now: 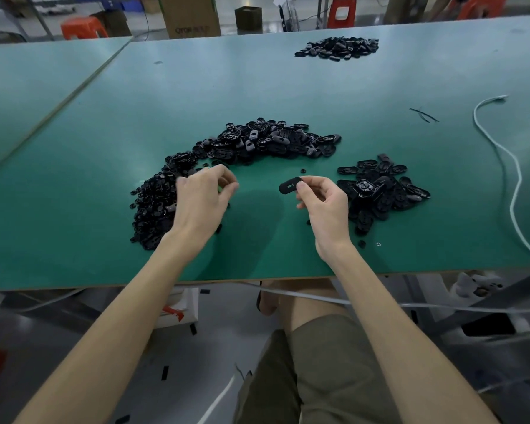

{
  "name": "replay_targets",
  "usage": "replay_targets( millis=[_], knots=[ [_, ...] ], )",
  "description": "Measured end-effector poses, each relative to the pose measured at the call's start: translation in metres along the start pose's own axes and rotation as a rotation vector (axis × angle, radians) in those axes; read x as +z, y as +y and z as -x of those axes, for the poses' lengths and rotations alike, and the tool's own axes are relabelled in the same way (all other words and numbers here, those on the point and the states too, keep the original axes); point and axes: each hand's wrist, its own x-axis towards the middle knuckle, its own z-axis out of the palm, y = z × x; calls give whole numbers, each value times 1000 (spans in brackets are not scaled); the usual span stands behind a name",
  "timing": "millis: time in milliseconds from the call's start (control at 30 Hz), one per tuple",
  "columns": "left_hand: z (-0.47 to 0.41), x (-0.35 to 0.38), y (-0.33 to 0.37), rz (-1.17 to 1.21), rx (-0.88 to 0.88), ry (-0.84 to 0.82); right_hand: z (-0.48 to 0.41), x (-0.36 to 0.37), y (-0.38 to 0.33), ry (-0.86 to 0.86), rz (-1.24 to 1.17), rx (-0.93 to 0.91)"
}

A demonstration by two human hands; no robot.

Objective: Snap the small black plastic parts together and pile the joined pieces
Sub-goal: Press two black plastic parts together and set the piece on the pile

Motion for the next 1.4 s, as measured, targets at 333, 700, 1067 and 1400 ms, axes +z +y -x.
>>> replay_targets(
  millis=[333, 700, 1067, 1400],
  knots=[
    [2, 59, 58, 612, -21, -54, -1, 0, 2, 23, -43, -4],
    [2, 68, 42, 885, -147, 17, -2, 0, 5, 50, -47, -9],
    [5, 70, 43, 812, -81, -1, 0, 0, 3, 23, -66, -16],
    [6, 72, 44, 744, -83, -82, 1, -1, 3, 23, -34, -25]
  ],
)
